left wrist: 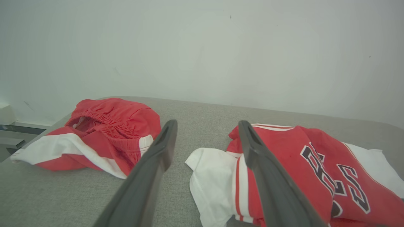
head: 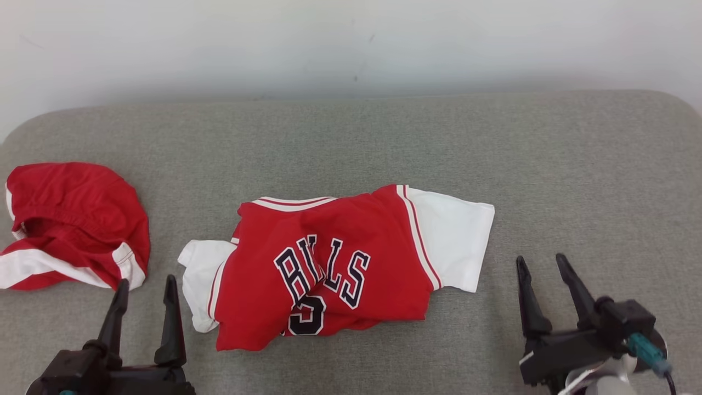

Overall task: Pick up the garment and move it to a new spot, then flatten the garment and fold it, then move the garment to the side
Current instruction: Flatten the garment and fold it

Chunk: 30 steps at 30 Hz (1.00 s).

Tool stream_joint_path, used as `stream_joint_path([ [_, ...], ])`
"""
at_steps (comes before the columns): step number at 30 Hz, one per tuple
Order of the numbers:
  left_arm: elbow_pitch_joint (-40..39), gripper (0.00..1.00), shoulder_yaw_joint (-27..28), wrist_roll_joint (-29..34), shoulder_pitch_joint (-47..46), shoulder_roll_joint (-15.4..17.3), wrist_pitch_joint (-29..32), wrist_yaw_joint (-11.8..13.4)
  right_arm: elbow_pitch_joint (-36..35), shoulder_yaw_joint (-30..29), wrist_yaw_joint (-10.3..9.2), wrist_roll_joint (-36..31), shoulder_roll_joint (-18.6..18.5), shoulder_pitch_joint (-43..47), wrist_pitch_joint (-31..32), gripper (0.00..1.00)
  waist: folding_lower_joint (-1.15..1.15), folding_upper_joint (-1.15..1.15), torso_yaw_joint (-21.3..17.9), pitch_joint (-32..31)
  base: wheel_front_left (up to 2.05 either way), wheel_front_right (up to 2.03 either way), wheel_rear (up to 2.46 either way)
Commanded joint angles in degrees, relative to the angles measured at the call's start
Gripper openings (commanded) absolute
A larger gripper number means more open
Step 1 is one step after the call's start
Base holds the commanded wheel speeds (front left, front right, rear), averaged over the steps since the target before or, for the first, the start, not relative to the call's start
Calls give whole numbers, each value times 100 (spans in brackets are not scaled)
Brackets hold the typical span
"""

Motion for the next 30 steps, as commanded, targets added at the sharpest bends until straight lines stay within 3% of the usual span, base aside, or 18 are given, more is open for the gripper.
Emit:
stream_joint_path([
  [1, 53, 100, 17, 75, -112, -32, -6, -63, 113, 79, -12, -34, -140, -209, -2, 100, 0, 0, 79, 61, 0, 0, 0],
  [9, 195, 100, -55, 161, -351, -156, -6, -219, 1033, 557, -13, -83, -730, -1445, 123, 100, 0, 0, 385, 320, 0, 0, 0],
  [17, 338, 100, -199, 125, -610, -254, -6, -294, 2461, 856, -13, 122, -1197, -2579, 382, 100, 0, 0, 778, 663, 0, 0, 0],
  [30, 439, 100, -319, 59, -774, -295, -6, -338, 4050, 1401, -13, 678, -1313, -3212, 349, 100, 0, 0, 1104, 903, 0, 0, 0],
])
